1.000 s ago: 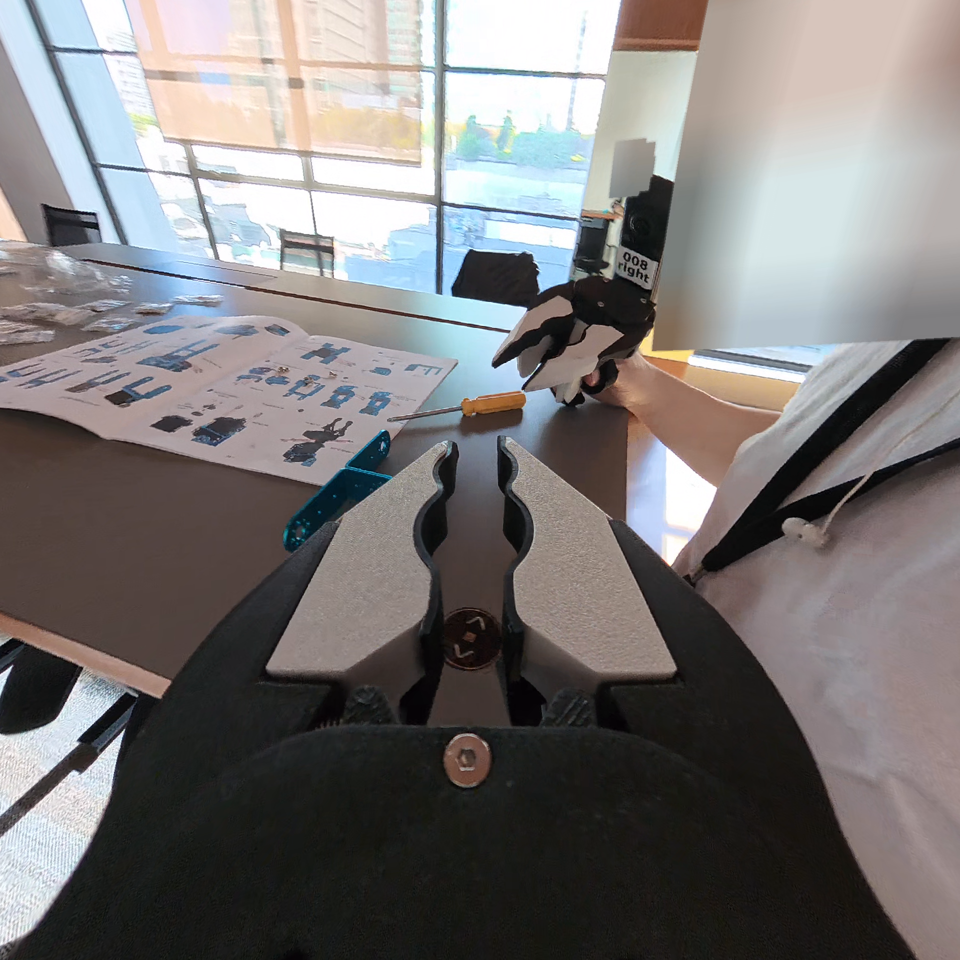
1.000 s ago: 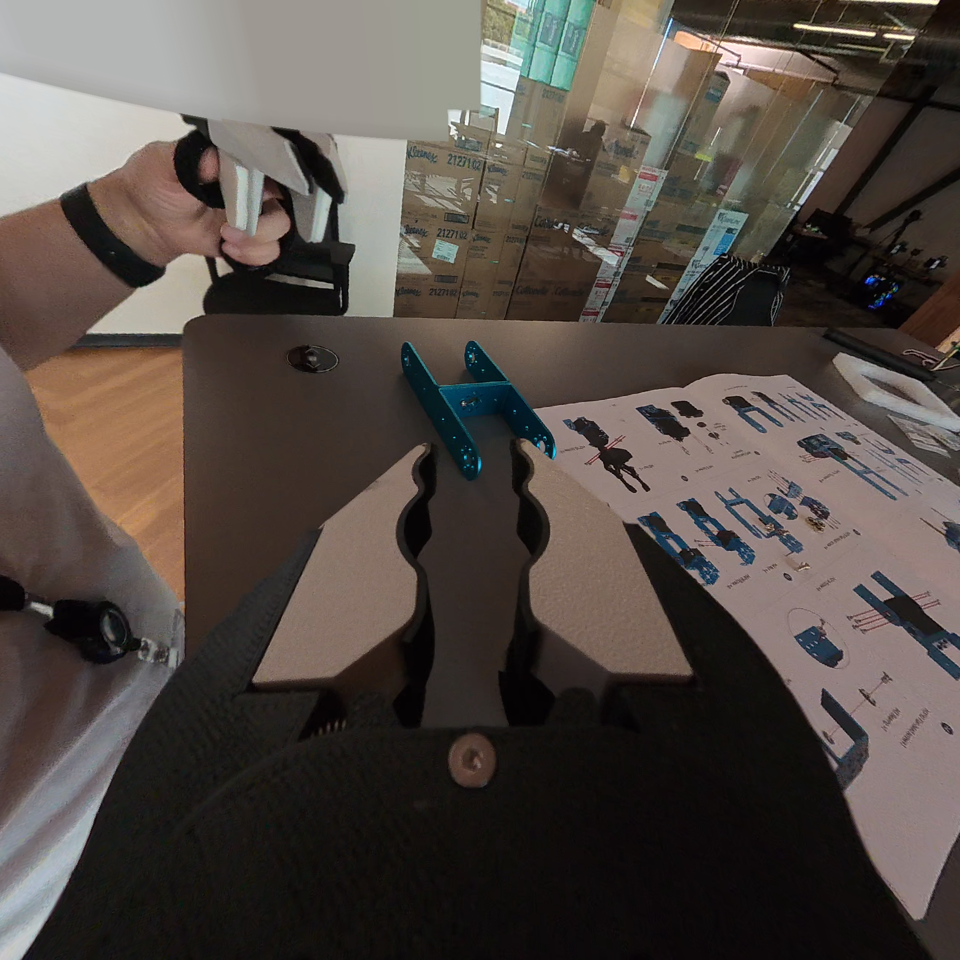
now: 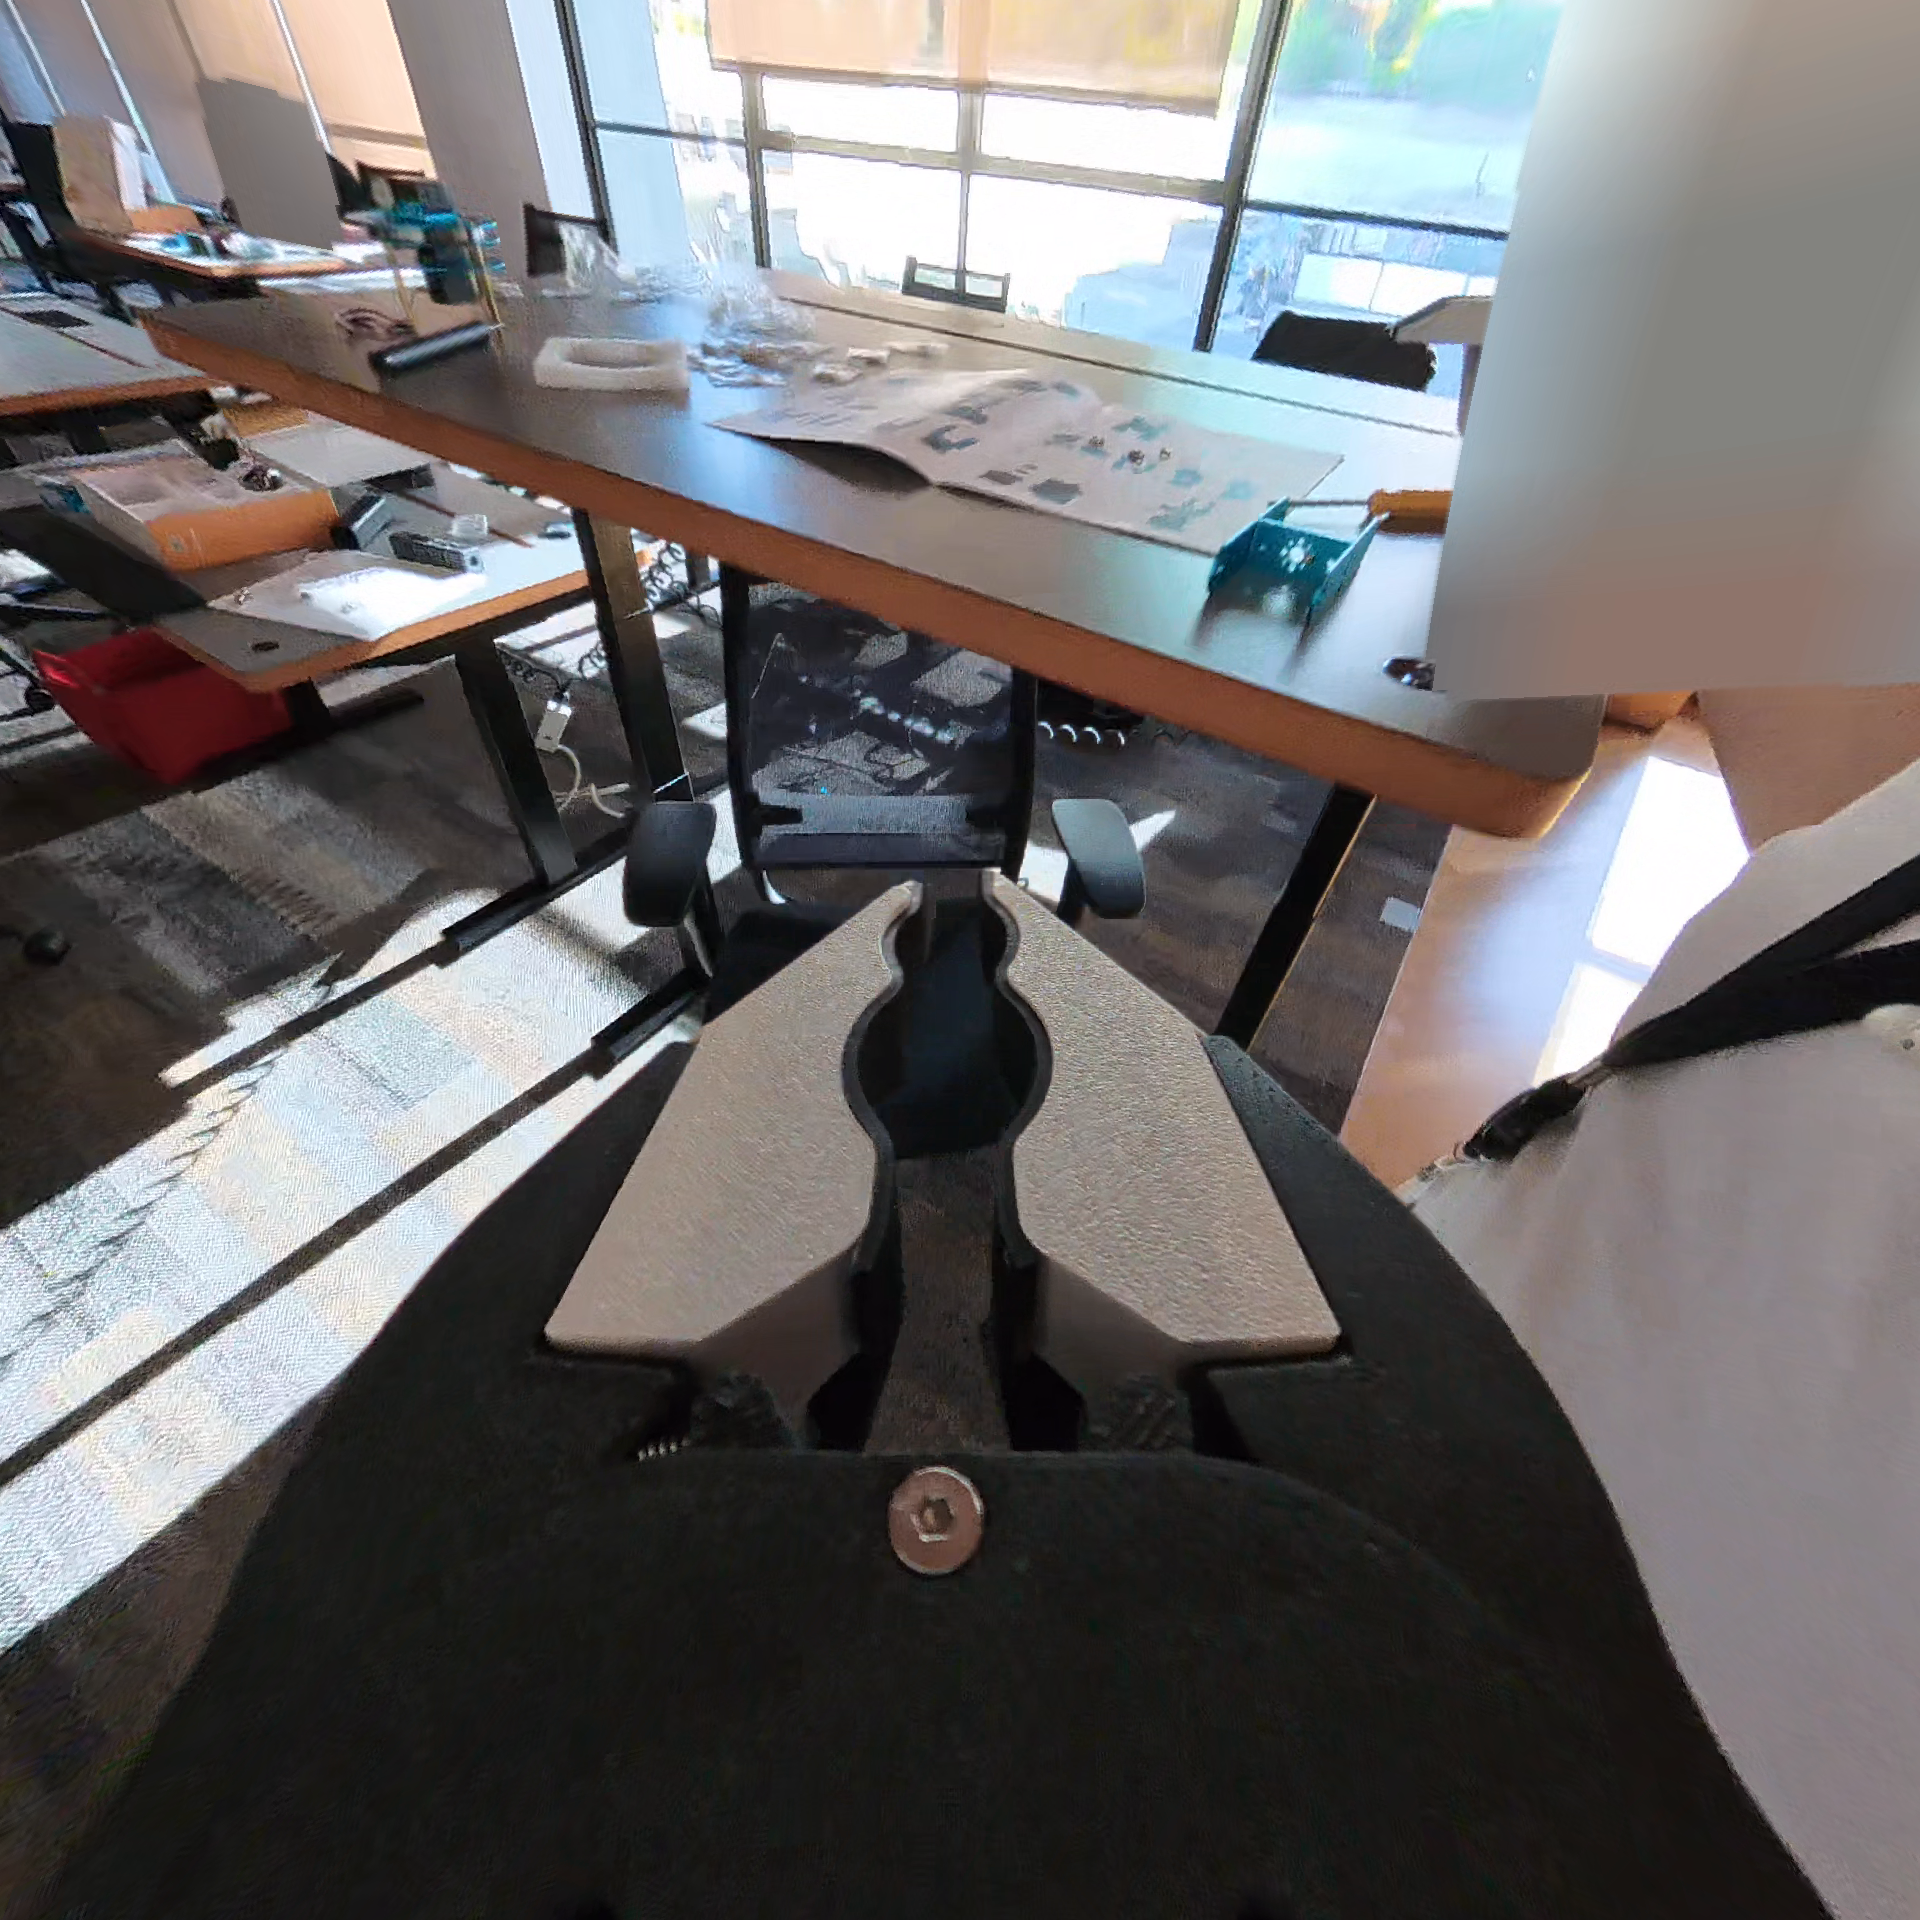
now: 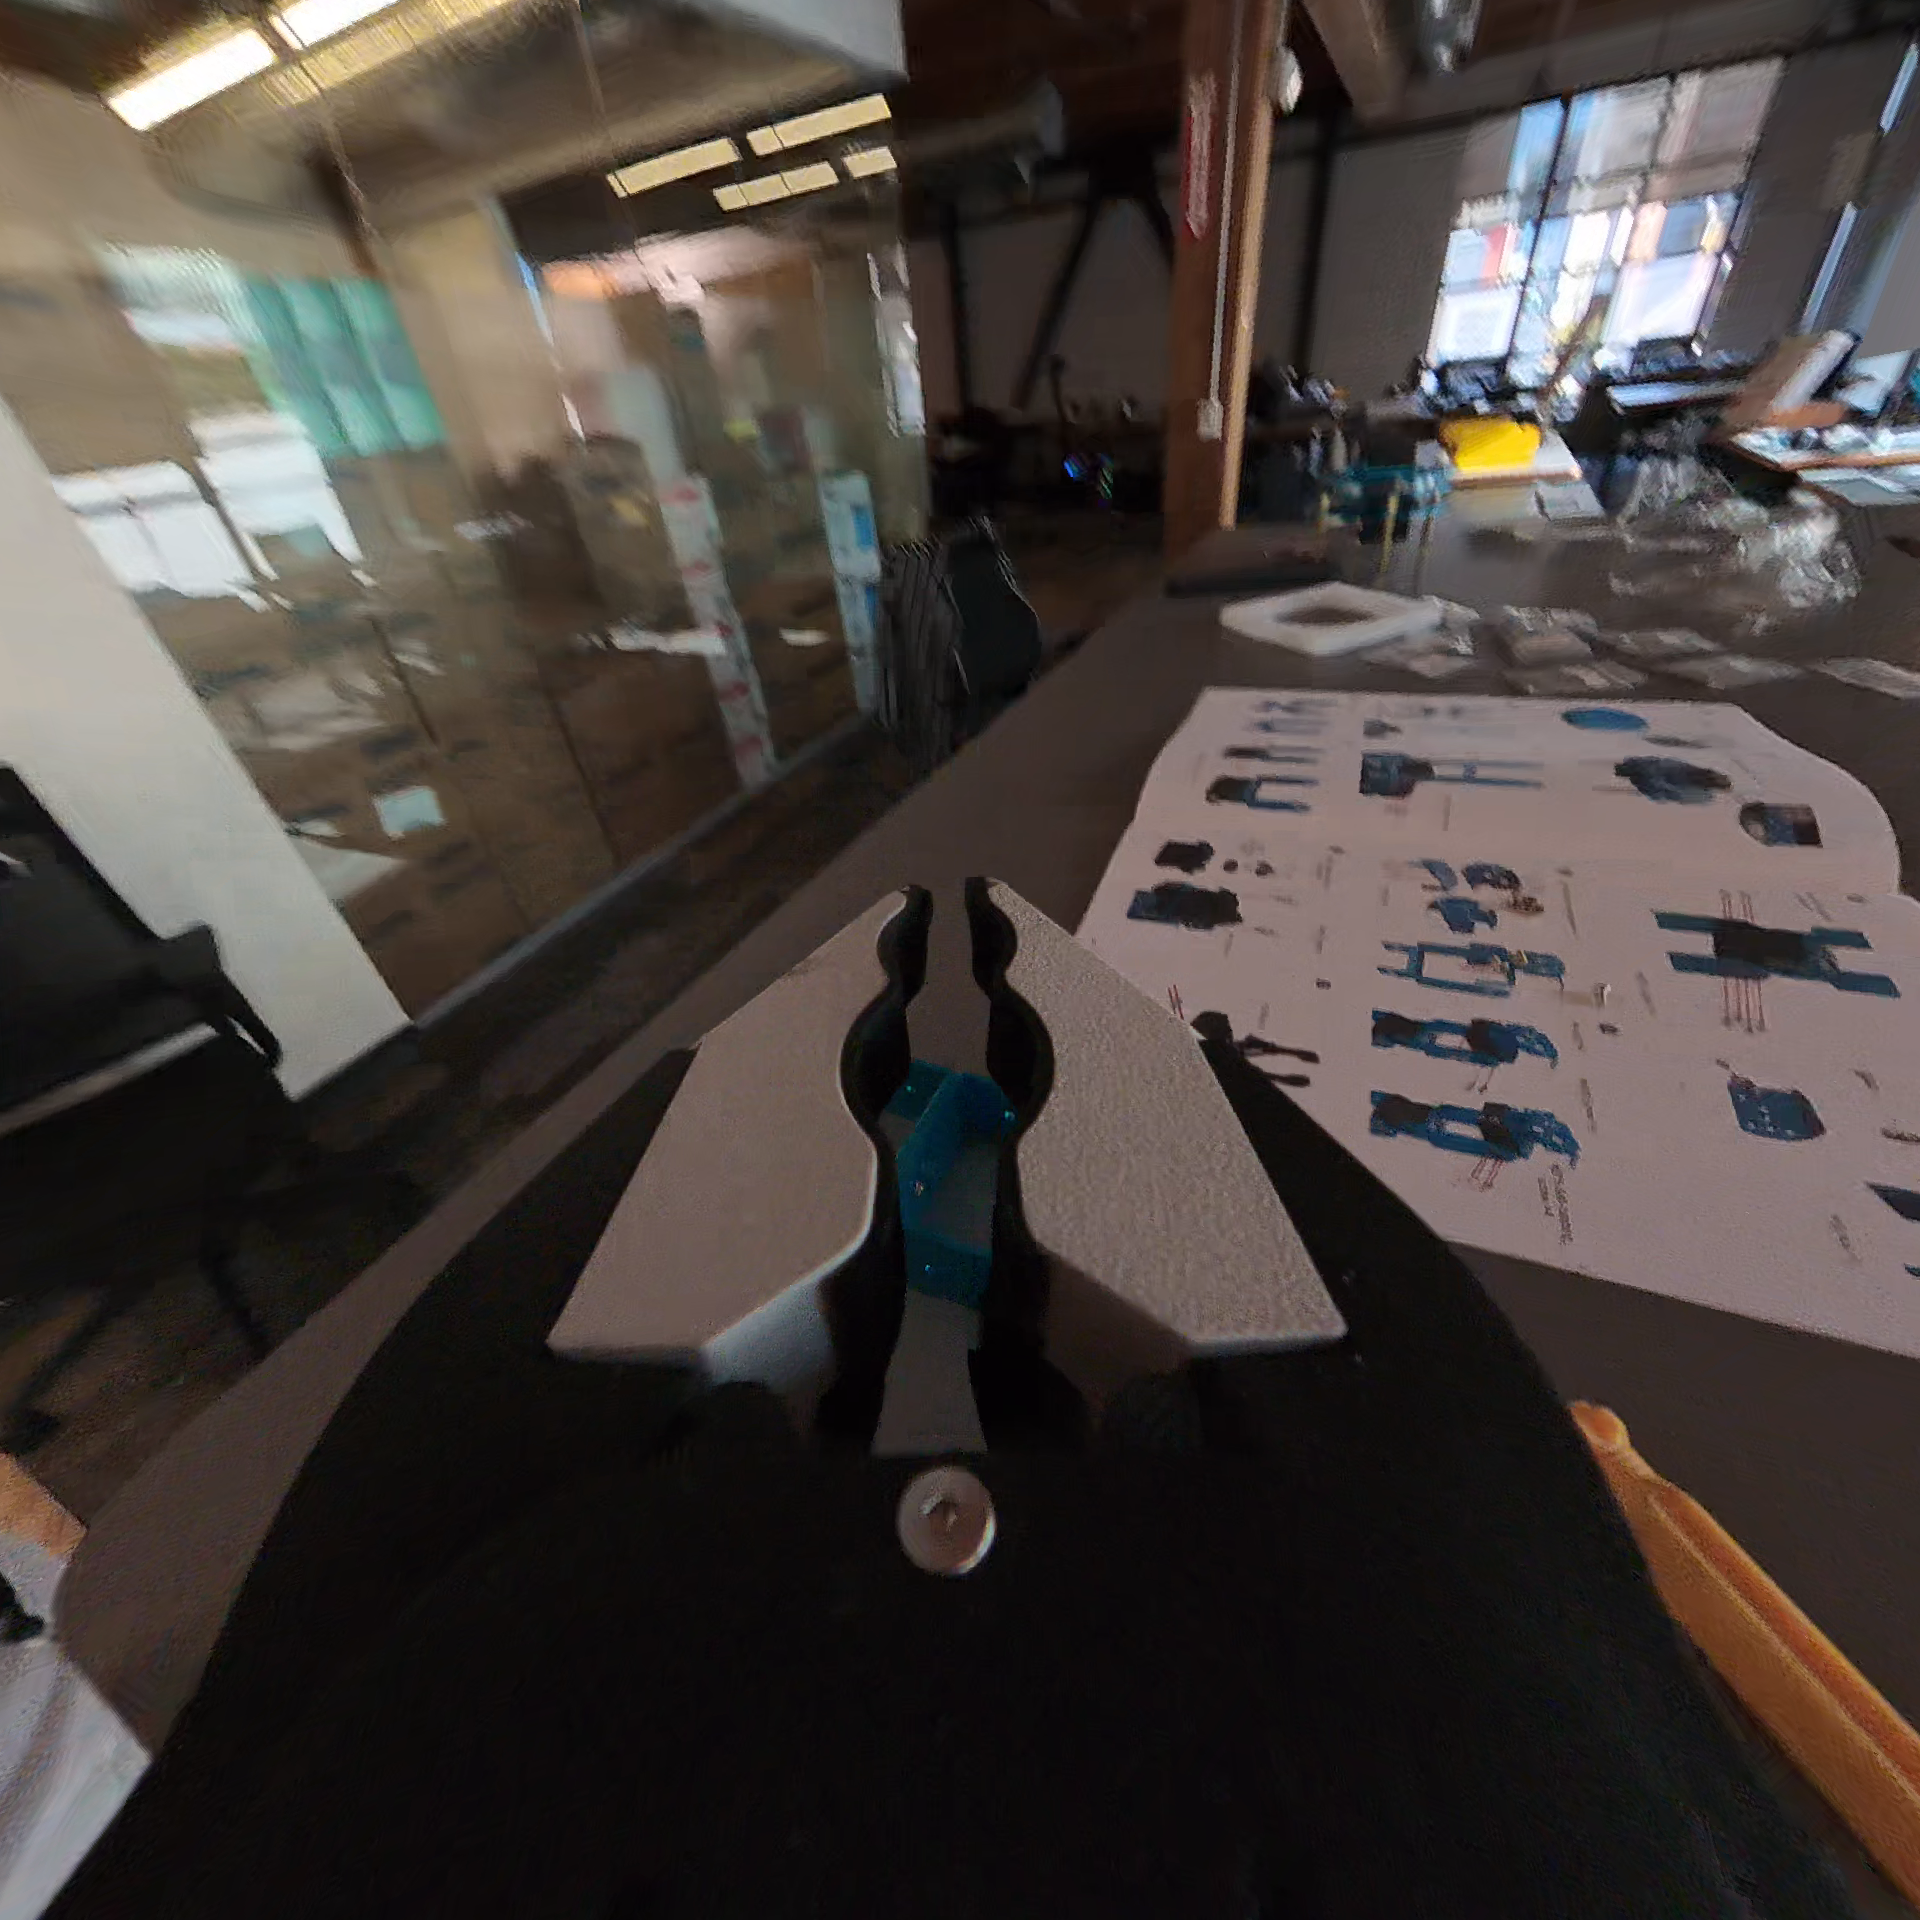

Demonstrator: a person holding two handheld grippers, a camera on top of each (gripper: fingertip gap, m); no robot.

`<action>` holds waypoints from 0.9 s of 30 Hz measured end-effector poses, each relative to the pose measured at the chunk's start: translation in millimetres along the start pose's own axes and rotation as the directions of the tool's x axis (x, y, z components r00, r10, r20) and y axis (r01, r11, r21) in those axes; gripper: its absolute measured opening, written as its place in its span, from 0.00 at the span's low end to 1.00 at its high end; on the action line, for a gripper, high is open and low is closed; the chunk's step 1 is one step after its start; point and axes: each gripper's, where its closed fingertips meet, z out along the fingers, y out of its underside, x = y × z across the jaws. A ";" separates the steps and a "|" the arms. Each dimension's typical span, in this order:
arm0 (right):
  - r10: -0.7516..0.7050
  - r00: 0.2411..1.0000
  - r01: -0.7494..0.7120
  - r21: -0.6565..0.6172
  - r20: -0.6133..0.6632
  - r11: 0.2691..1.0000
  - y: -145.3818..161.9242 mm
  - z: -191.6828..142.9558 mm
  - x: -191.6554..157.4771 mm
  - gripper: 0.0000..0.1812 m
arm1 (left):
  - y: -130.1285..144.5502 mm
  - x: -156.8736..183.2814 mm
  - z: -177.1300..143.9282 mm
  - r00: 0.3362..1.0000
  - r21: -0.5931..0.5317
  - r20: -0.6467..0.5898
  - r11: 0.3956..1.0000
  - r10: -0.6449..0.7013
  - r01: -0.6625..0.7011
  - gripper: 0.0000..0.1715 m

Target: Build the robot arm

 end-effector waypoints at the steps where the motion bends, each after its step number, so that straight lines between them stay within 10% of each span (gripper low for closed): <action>1: -0.020 0.999 0.017 -0.066 -0.041 0.998 8.0 10.3 -3.4 0.03 | 0.3 -16.8 -13.9 1.000 -0.010 -0.003 1.000 0.013 -0.013 0.01; 10: 0.057 0.984 -0.044 0.077 -0.169 0.996 -38.6 31.8 -33.7 0.00 | -21.5 -129.6 -41.7 0.998 0.101 -0.056 0.994 0.043 -0.037 0.00; 27: -0.141 0.973 0.084 -0.294 -0.181 0.952 -43.4 142.8 6.1 0.00 | -77.6 -255.7 160.9 0.955 0.196 -0.295 0.979 0.004 0.057 0.13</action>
